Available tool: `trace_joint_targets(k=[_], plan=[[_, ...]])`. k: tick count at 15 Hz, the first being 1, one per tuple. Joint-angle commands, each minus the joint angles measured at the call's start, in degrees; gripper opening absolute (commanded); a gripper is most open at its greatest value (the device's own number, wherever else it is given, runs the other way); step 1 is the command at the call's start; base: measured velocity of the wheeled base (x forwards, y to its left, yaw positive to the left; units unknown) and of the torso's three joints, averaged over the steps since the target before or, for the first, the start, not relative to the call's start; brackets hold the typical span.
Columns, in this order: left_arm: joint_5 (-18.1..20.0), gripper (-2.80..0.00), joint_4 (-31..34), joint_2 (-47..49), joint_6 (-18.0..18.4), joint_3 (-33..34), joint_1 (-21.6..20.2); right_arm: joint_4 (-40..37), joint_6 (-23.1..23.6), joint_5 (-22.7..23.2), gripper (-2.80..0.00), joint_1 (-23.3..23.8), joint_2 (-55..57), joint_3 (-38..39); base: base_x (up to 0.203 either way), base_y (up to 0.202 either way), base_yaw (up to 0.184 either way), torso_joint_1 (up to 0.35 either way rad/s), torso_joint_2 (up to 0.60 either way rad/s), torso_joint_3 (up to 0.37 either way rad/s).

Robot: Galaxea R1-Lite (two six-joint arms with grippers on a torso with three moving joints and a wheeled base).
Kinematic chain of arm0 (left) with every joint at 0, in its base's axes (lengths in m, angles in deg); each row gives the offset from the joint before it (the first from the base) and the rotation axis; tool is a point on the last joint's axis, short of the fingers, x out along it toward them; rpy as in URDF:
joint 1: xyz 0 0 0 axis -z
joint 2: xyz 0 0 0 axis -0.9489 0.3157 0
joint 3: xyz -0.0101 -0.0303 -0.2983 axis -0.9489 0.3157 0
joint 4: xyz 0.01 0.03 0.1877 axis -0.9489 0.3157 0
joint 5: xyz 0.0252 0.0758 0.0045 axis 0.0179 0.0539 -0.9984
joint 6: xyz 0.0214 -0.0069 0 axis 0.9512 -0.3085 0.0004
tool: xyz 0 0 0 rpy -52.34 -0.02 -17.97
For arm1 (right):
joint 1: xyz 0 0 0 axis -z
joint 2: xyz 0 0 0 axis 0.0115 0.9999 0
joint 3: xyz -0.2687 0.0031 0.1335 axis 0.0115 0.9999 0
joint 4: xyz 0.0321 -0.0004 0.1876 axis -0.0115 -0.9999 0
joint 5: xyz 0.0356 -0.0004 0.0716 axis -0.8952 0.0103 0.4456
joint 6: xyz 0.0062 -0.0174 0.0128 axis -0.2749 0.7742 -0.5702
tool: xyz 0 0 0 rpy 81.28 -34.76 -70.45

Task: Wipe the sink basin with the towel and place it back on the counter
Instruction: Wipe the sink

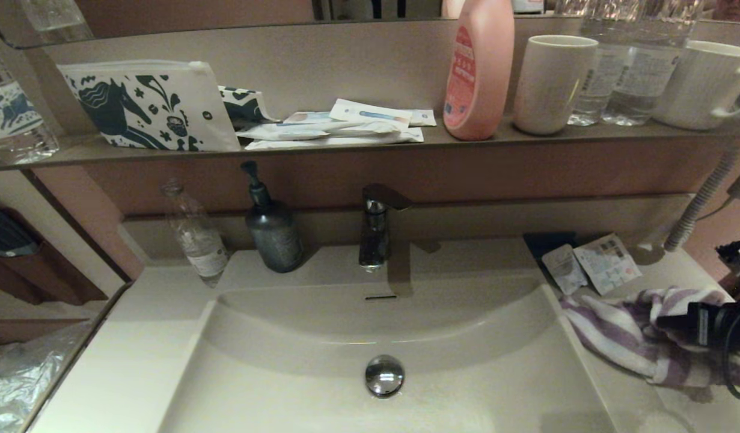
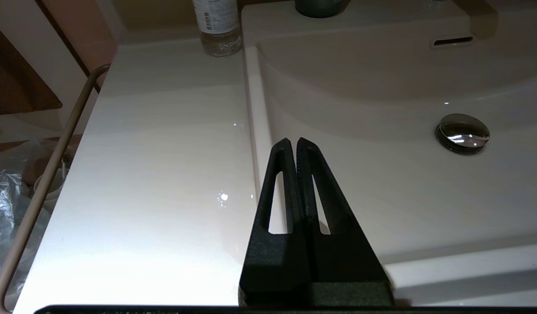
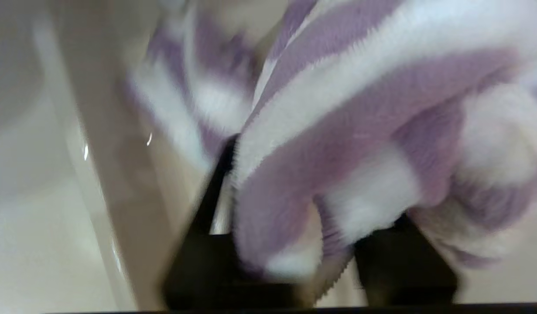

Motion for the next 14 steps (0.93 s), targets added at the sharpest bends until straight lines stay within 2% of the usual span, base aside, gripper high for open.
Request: trace_joint_targets(k=[1,3,7,11,14], plan=[[0.0,-2.8,0.0,0.1,0.0,0.0,0.0,-6.0,-0.9,-2.7,0.0,-0.1,-0.3,-5.4,0.0,0.0,0.0,0.0,0.0,0.0],[0.0,-2.8,0.0,0.1,0.0,0.0,0.0,-14.0,-3.9,-3.2,0.0,0.1,-1.6,-9.8,0.0,0.0,0.0,0.0,0.0,0.0],[0.0,-2.8,0.0,0.1,0.0,0.0,0.0,-25.1,-11.5,-3.1,0.0,-0.1,-1.7,-19.1,0.0,0.0,0.0,0.0,0.0,0.0],[0.0,-2.8,0.0,0.1,0.0,0.0,0.0,-41.7,-14.2,-3.8,0.0,-0.3,1.8,-31.6,0.0,0.0,0.0,0.0,0.0,0.0],[0.0,-2.8,0.0,0.1,0.0,0.0,0.0,-45.7,-14.8,-6.5,0.0,-0.5,3.1,-36.7,0.0,0.0,0.0,0.0,0.0,0.0]])
